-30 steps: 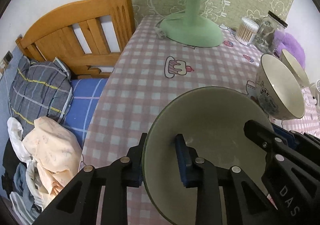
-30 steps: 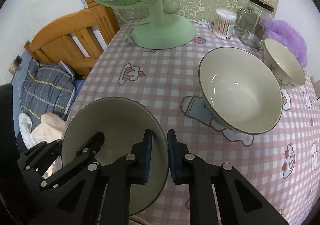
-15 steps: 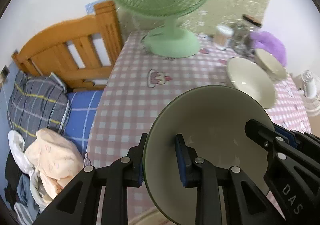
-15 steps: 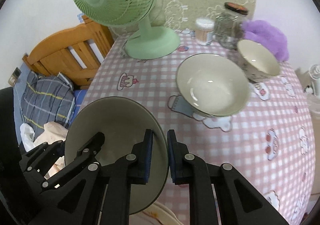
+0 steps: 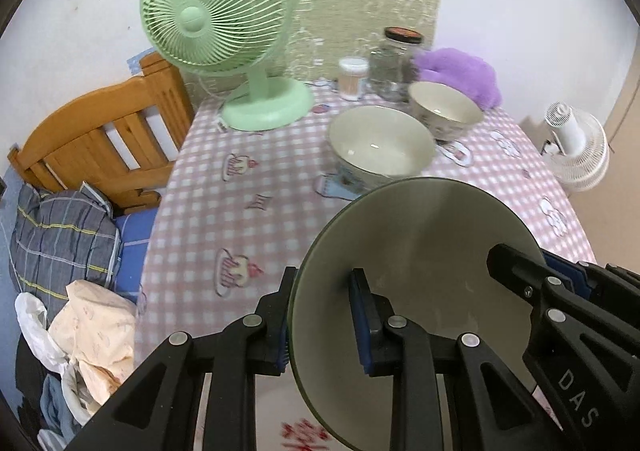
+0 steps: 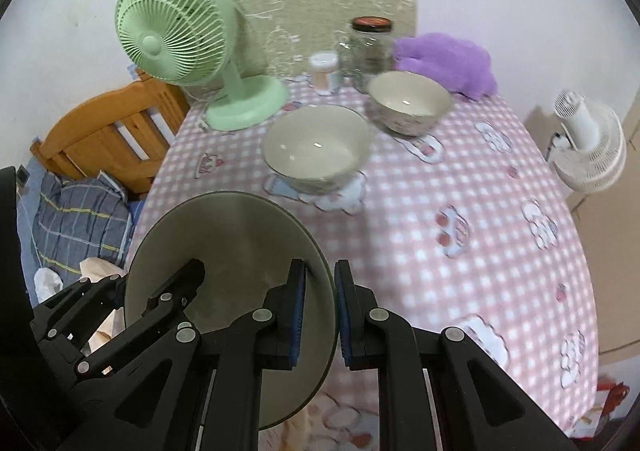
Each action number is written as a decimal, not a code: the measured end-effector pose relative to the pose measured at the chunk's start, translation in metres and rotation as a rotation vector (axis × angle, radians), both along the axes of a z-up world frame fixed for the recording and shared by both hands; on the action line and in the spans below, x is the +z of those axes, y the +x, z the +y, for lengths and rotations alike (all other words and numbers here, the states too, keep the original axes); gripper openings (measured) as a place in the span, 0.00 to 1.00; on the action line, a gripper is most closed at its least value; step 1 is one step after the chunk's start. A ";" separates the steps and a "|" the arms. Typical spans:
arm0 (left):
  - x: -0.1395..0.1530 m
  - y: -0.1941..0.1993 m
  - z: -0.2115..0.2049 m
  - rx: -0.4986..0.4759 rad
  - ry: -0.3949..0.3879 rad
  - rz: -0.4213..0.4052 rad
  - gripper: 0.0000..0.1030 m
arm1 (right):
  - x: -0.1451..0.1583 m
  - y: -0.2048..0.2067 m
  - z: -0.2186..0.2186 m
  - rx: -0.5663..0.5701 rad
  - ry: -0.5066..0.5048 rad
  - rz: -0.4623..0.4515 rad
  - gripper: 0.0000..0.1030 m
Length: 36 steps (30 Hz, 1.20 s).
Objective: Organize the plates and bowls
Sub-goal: 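Lift the grey-green bowl with both grippers and carry it toward the plate stack, then lower the bowl onto the table beside the plates and open both grippers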
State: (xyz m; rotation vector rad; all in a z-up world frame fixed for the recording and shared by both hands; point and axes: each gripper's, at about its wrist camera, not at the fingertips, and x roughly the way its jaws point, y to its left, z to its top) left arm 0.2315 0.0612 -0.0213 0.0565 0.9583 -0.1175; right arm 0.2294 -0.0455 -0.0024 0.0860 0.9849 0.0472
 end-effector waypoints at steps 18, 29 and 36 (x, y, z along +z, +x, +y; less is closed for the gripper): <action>-0.044 -0.080 -0.087 0.104 0.001 0.107 0.23 | -0.036 -0.071 -0.089 0.114 -0.013 0.108 0.17; -0.078 -0.093 -0.102 0.154 0.010 0.180 0.23 | -0.072 -0.083 -0.105 0.153 -0.007 0.179 0.17; -0.080 -0.089 -0.103 0.170 0.018 0.162 0.25 | -0.078 -0.077 -0.105 0.155 -0.008 0.165 0.17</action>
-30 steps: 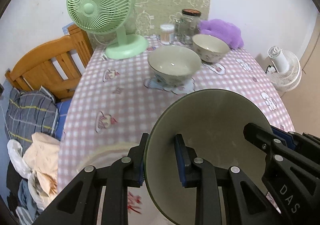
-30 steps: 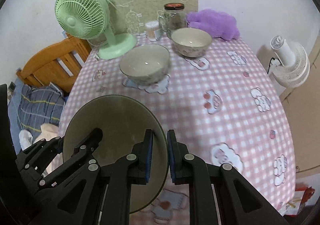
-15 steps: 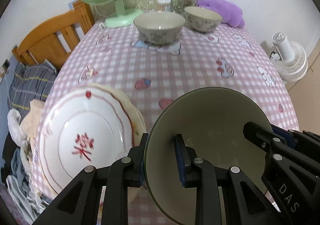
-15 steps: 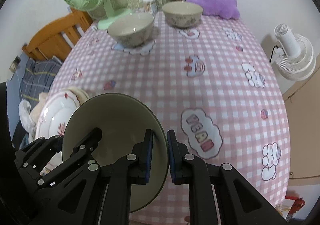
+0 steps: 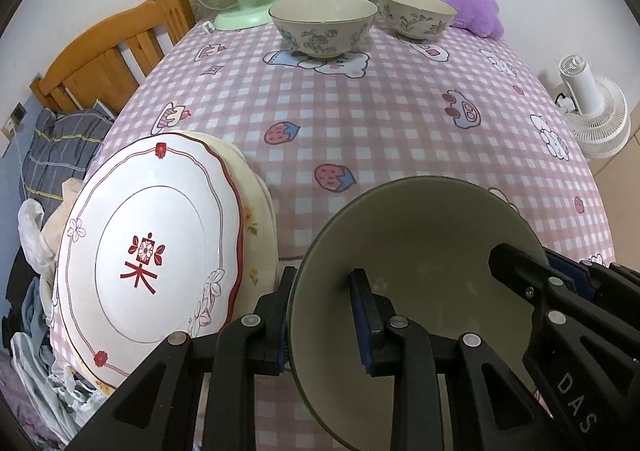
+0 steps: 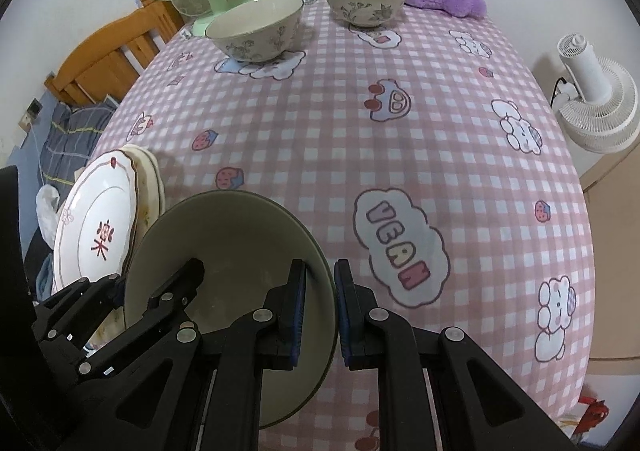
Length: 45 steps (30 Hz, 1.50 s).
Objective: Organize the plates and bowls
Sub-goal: 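Lower the bowl onto the table beside the plates and open both grippers, then move both grippers to a second grey-green bowl and close on its rim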
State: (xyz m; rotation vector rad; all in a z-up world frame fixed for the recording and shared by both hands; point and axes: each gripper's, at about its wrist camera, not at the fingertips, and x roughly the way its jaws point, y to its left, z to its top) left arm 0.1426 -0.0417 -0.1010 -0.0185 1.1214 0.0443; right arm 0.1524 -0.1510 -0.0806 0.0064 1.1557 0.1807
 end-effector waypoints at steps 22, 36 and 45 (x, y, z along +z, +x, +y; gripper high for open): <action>0.050 0.009 0.020 -0.096 -0.048 -0.101 0.83 | 0.039 0.007 0.007 -0.041 0.027 -0.102 0.73; 0.101 0.061 0.059 -0.143 -0.069 -0.204 0.83 | 0.101 0.042 0.054 -0.106 -0.001 -0.241 0.73; 0.114 0.110 0.060 -0.067 -0.041 -0.256 0.83 | 0.118 0.096 0.059 -0.080 0.009 -0.296 0.73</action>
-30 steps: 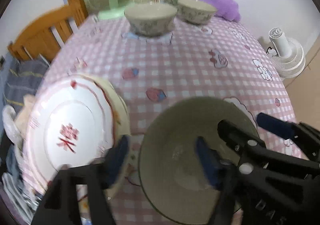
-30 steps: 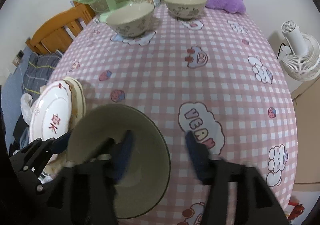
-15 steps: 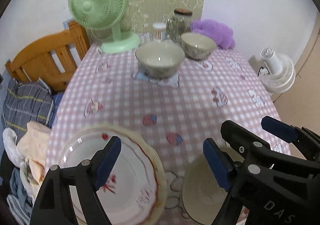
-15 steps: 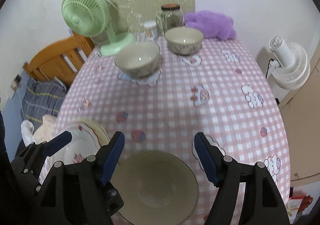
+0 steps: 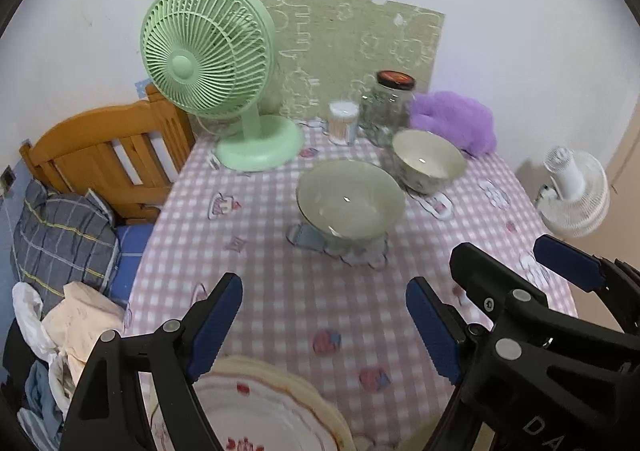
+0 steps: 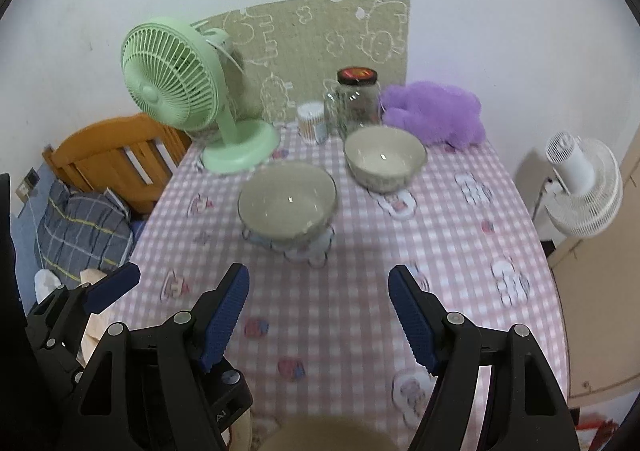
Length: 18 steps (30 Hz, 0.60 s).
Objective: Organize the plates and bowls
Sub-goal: 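Move both grippers to a second grey-green bowl and close on its rim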
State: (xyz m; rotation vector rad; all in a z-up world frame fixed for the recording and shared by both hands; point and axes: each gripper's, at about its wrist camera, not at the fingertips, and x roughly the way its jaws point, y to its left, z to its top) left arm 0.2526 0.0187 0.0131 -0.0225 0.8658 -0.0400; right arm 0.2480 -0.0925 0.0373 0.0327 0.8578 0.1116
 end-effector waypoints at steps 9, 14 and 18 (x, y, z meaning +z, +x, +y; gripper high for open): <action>-0.010 0.057 -0.005 0.111 0.042 -0.009 0.79 | -0.011 0.069 -0.004 0.057 0.014 0.002 0.73; -0.021 0.088 -0.008 0.135 0.044 -0.004 0.72 | -0.026 0.108 -0.006 0.079 0.022 0.015 0.73; -0.035 0.113 -0.007 0.154 0.039 0.012 0.66 | -0.039 0.135 -0.004 0.078 0.024 0.026 0.73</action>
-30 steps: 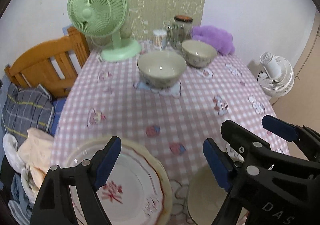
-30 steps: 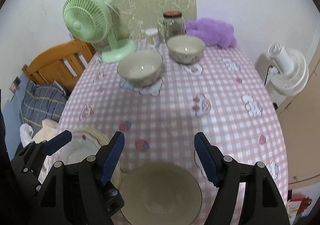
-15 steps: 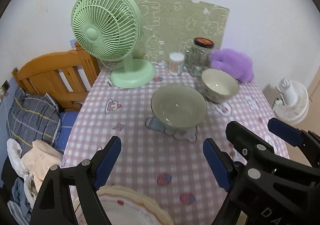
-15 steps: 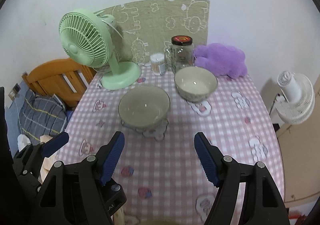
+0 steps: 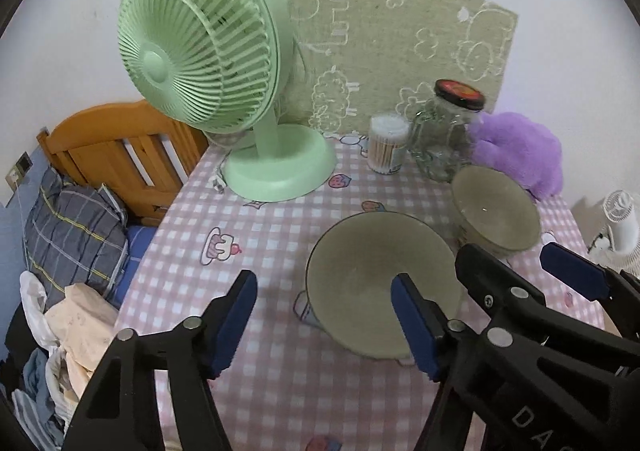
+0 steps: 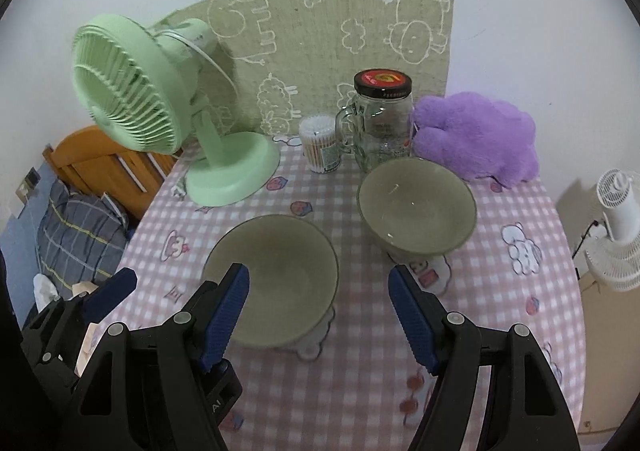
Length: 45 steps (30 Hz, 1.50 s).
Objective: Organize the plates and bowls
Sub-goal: 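Move both grippers to a second grey-green bowl and close on its rim, then lift the second bowl with both grippers and carry it toward the first bowl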
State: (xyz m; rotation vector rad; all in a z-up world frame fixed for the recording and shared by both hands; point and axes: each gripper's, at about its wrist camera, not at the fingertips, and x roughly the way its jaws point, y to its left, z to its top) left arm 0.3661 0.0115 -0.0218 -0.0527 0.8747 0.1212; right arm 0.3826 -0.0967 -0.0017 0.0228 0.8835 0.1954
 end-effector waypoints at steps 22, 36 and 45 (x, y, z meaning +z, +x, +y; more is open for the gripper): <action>-0.074 0.054 0.002 0.052 0.015 0.145 0.28 | -0.083 0.066 0.011 0.020 0.004 0.144 0.22; -0.069 0.046 0.001 0.065 0.021 0.156 0.19 | -0.080 0.061 0.009 0.016 -0.020 0.141 0.17; -0.049 0.028 -0.004 0.055 0.009 0.134 0.19 | -0.060 0.041 0.003 0.004 -0.022 0.120 0.17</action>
